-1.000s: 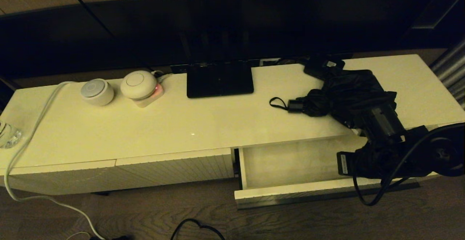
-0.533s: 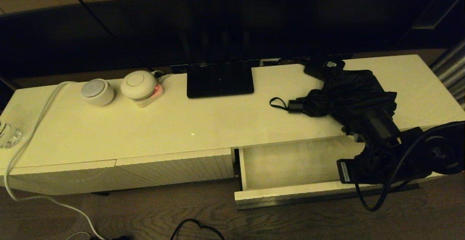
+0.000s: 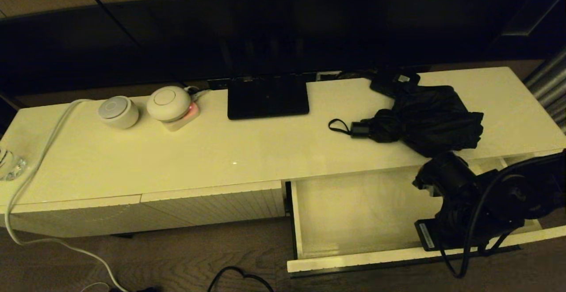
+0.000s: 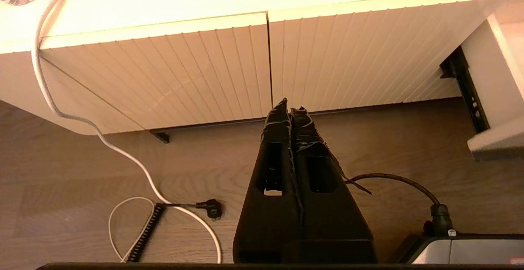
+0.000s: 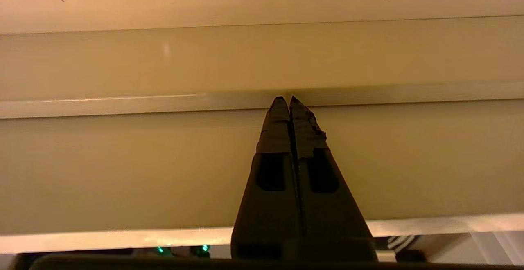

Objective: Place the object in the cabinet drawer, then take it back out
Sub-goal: Open the drawer

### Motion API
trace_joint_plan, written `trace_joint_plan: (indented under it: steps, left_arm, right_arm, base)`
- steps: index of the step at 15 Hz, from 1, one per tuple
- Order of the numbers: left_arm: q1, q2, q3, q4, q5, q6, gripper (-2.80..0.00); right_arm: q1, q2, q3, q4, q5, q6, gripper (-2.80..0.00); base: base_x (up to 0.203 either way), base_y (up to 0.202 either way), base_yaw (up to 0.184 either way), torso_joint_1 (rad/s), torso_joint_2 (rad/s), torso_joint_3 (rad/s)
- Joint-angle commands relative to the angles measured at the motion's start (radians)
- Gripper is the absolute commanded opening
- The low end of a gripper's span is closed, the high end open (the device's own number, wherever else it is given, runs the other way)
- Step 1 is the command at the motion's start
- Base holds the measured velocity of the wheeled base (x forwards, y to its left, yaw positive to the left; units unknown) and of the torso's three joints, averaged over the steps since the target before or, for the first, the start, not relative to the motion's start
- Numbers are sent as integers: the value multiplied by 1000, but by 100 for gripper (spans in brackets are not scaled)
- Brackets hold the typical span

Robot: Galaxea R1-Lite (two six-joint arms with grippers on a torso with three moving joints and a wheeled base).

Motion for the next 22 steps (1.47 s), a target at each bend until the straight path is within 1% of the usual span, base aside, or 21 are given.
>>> trace_joint_plan:
  steps: [1,4,6,8,10,13,15,17,19,20,21,22]
  left_arm:
    - [0,0,3,0,0,0,-280]
    - [0,0,3,0,0,0,-280]
    - [0,0,3,0,0,0,-280]
    - [0,0,3,0,0,0,-280]
    - [0,0,3,0,0,0,-280]
    - [0,0,3,0,0,0,-280]
    - [0,0,3,0,0,0,-280]
    - [0,0,3,0,0,0,-280]
    - [0,0,3,0,0,0,-280]
    - [0,0,3,0,0,0,-280]
    - [0,0,3,0,0,0,-280]
    - [0,0,3,0,0,0,-280]
  right_arm:
    - [10,29,32,18,11,-1,-280]
    - [23,25,61,28,49,-10,-280]
    - [28,25,71,61,82,-12,-280]
    - [29,26,91,83,93,-19,-280]
    - [29,19,103,83,95,-57,-280]
    - [25,-1,113,68,83,-62,-280]
    - [15,-13,100,34,78,-58,-280]
    - [6,-80,93,-20,74,-54,-280]
    - [4,-182,81,-39,58,-60,-280]
    - [4,-241,76,-42,45,-74,-280]
    - [4,-298,79,-44,32,-115,-280]
    - [4,-360,92,-43,13,-187,-280]
  base:
    - [0,0,0,0,0,0]
    - [0,0,0,0,0,0]
    - [0,0,0,0,0,0]
    - [0,0,0,0,0,0]
    - [0,0,0,0,0,0]
    - [0,0,0,0,0,0]
    - [0,0,0,0,0,0]
    - [0,0,0,0,0,0]
    - [0,0,0,0,0,0]
    - [0,0,0,0,0,0]
    - [0,0,0,0,0,0]
    - [0,0,0,0,0,0]
